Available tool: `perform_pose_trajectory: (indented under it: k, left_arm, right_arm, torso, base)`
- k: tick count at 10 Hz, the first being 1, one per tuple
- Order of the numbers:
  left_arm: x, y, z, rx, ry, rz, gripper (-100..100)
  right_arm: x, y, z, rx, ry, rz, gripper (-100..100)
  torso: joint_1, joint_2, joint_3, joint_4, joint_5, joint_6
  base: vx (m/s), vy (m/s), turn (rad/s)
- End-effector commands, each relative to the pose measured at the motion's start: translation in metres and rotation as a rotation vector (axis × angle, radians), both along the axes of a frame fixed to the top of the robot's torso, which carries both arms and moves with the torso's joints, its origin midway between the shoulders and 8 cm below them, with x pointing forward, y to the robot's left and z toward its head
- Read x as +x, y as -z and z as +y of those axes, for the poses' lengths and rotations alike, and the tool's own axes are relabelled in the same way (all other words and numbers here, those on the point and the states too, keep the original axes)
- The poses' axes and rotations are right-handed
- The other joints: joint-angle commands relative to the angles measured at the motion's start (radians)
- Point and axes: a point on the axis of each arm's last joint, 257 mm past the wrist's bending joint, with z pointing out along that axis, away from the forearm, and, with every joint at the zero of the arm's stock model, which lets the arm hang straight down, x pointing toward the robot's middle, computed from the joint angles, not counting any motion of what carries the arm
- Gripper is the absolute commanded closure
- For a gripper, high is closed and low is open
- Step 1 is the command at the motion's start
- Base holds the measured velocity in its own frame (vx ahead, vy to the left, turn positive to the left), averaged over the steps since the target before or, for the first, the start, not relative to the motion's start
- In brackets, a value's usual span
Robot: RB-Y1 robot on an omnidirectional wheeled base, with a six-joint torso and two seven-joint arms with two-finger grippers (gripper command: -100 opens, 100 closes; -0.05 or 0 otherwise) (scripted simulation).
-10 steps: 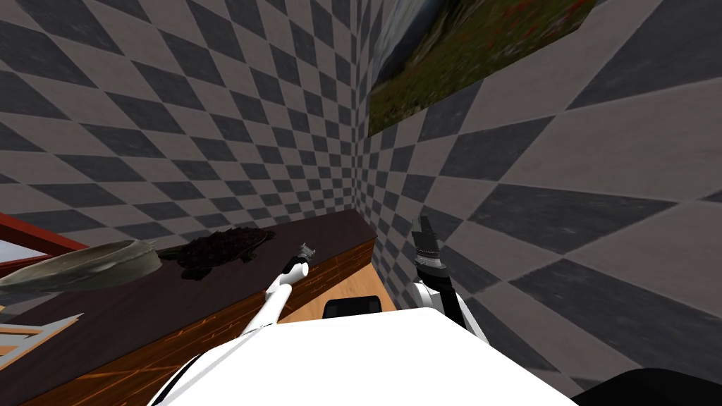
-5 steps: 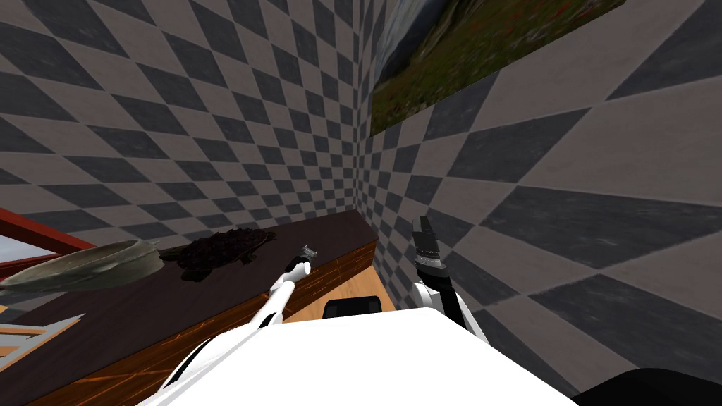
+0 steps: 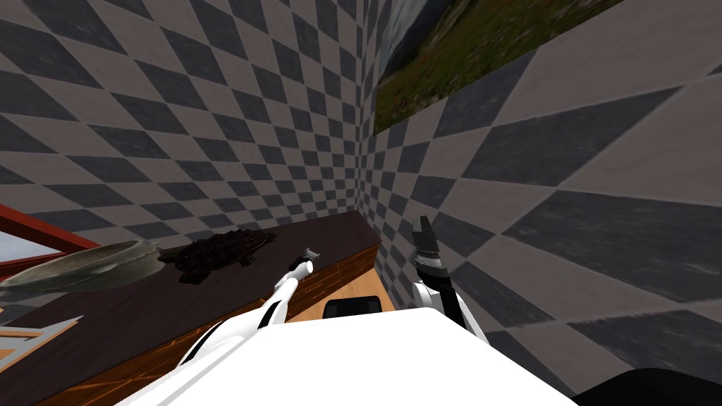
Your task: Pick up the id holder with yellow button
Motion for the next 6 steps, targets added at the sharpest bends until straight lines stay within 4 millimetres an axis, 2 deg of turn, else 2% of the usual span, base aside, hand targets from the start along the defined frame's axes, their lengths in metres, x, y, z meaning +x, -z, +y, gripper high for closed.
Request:
perform_pose_trajectory:
  k: [1, 6]
  left_arm:
    - [-0.004, 0.008, -0.006, -0.033, -0.016, 0.019, -100]
    - [-0.010, 0.020, -0.011, -0.094, -0.054, 0.051, -100]
  right_arm:
    - [0.000, 0.000, 0.000, 0.000, 0.000, 0.000, 0]
    - [0.000, 0.000, 0.000, 0.000, 0.000, 0.000, 0]
  torso:
    - [0.000, 0.000, 0.000, 0.000, 0.000, 0.000]
    - [0.000, 0.003, 0.002, 0.001, 0.000, 0.000]
  base:
    - [0.042, 0.017, 0.029]
    - [0.034, 0.028, 0.040]
